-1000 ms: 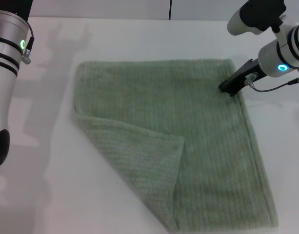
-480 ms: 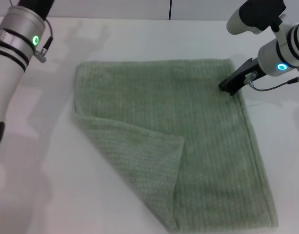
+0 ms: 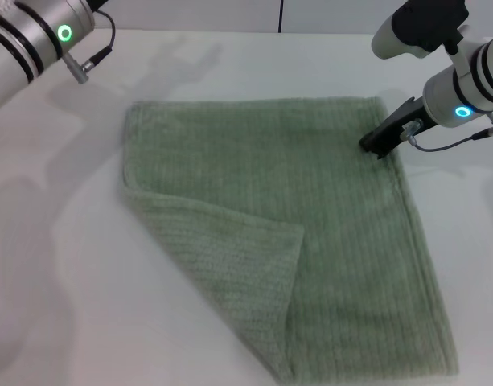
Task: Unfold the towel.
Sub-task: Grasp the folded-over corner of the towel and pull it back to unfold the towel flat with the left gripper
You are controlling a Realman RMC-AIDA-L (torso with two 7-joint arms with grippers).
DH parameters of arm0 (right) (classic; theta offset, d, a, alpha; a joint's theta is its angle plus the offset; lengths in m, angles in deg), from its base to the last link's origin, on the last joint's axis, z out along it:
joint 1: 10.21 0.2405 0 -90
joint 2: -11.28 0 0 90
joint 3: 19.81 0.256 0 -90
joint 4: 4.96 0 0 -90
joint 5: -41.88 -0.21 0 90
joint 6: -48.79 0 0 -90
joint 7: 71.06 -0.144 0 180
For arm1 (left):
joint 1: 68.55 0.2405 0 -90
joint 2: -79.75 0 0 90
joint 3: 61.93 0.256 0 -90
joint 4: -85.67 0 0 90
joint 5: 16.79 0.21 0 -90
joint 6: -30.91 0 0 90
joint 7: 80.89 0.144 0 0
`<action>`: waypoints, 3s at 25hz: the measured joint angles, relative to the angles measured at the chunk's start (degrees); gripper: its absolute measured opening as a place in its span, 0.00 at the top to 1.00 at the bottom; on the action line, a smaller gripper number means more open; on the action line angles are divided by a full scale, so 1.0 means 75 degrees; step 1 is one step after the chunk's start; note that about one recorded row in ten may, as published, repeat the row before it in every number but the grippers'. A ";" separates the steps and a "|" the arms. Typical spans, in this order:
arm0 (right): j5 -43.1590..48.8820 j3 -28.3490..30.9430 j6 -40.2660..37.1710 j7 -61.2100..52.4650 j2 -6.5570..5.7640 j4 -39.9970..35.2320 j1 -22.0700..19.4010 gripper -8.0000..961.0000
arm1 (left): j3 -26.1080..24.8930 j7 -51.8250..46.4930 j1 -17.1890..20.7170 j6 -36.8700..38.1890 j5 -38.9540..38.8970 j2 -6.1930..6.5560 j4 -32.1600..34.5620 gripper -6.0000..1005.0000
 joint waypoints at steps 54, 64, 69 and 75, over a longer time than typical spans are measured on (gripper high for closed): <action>0.0073 -0.0047 -0.0023 0.0021 0.0018 0.0061 0.0093 0.97 | 0.1840 -0.4515 0.0019 0.3609 0.7249 0.0041 0.3375 0.24; 0.0073 -0.0046 -0.0030 0.0022 0.0056 0.0062 0.0093 0.97 | 0.2855 -0.4441 -0.0060 0.3656 0.7215 -0.0025 0.3289 0.24; 0.0073 -0.0077 -0.0042 0.0022 0.0064 0.0062 0.0093 0.97 | 0.2977 -0.4433 -0.0091 0.3544 0.7205 -0.0049 0.3166 0.24; 0.0075 -0.0093 -0.0052 0.0021 0.0074 0.0061 0.0093 0.97 | 0.3227 -0.4417 -0.0078 0.3083 0.7055 -0.0076 0.3011 0.24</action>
